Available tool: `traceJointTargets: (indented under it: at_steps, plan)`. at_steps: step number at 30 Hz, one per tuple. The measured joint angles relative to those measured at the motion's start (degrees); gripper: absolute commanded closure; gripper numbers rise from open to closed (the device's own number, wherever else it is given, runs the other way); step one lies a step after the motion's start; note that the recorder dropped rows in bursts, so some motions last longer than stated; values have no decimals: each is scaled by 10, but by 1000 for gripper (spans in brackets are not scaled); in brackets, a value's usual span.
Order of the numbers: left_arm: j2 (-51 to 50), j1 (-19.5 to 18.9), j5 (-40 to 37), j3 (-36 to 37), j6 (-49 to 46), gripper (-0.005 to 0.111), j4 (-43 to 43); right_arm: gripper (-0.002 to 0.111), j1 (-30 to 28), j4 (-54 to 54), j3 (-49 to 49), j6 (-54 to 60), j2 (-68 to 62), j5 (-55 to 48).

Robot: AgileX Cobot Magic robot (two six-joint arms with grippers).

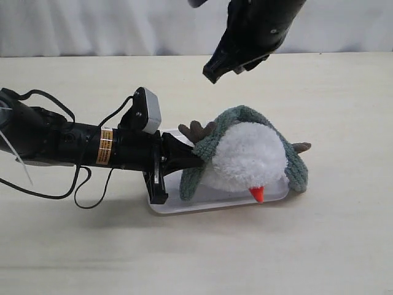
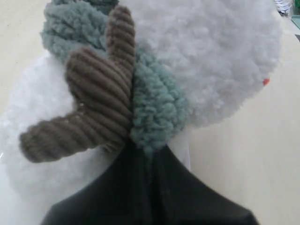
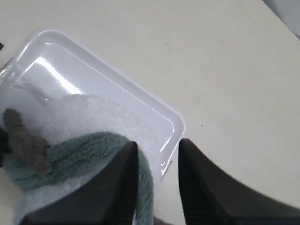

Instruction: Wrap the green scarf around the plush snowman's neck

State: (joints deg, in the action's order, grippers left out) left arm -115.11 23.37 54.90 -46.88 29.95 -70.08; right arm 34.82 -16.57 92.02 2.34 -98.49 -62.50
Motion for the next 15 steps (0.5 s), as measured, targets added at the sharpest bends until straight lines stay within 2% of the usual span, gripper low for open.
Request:
traceJointTargets:
  at_steps: [5, 8, 11, 15]
  plan:
    - [0, 0, -3, 0, 3, 107, 14, 80, 0, 77, -12, 4, 37, -58]
    - [0, 0, -6, 0, 4, 107, 15, 88, 0, 112, -56, 14, 42, -67]
    - [0, 0, -7, 0, 9, 107, 16, 102, 1, 99, -109, 12, 33, -65]
    - [0, 0, -7, 0, 14, 107, 16, 104, 1, 55, -153, -11, 19, -16]
